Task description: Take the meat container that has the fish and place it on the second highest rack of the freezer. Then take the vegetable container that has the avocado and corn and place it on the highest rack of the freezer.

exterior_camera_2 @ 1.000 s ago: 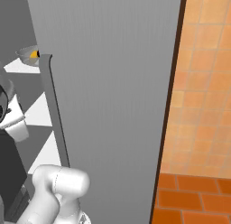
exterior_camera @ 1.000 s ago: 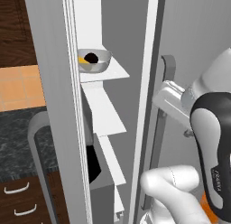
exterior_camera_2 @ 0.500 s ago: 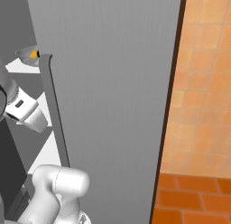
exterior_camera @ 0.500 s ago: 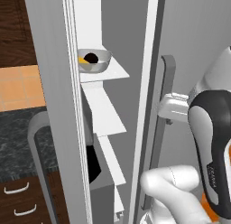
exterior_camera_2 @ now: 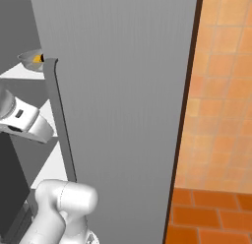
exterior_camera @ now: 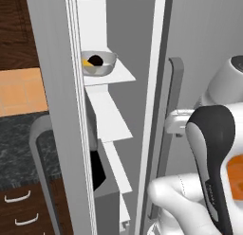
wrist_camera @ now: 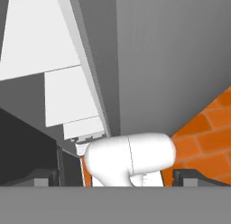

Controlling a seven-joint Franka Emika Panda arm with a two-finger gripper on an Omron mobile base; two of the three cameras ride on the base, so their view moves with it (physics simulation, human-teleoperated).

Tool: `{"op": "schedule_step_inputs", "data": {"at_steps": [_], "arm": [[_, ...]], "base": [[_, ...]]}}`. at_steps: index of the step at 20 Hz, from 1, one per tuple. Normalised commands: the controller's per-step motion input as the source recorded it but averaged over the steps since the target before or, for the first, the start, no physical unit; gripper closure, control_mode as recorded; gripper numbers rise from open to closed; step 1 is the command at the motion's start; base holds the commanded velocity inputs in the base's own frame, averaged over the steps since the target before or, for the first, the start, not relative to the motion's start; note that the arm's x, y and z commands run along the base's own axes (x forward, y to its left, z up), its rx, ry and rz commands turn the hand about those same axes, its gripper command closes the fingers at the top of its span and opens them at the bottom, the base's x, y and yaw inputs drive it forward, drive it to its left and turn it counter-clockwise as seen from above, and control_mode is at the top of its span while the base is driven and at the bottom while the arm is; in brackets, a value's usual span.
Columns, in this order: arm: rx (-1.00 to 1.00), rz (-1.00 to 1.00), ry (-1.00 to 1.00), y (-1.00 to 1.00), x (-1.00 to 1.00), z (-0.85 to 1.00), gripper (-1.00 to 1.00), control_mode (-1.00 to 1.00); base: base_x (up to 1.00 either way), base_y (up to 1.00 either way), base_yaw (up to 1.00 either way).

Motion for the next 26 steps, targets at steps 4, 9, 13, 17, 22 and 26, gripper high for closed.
{"op": "schedule_step_inputs", "data": {"at_steps": [4, 9, 13, 17, 22, 26], "arm": [[0.00, 0.00, 0.00, 0.00, 0.00, 0.00, -1.00, 1.00], [0.00, 0.00, 0.00, 0.00, 0.00, 0.00, -1.00, 1.00], [0.00, 0.00, 0.00, 0.00, 0.00, 0.00, -1.00, 1.00], [0.00, 0.00, 0.00, 0.00, 0.00, 0.00, -1.00, 1.00], [0.00, 0.00, 0.00, 0.00, 0.00, 0.00, -1.00, 1.00], [0.00, 0.00, 0.00, 0.00, 0.00, 0.00, -1.00, 1.00]], "base": [[-1.00, 0.00, -0.04], [-0.86, 0.20, 0.03], [-0.28, 0.35, 0.61], [0.00, 0.36, 0.92], [0.00, 0.28, 0.99], [0.00, 0.26, 1.00]]}}
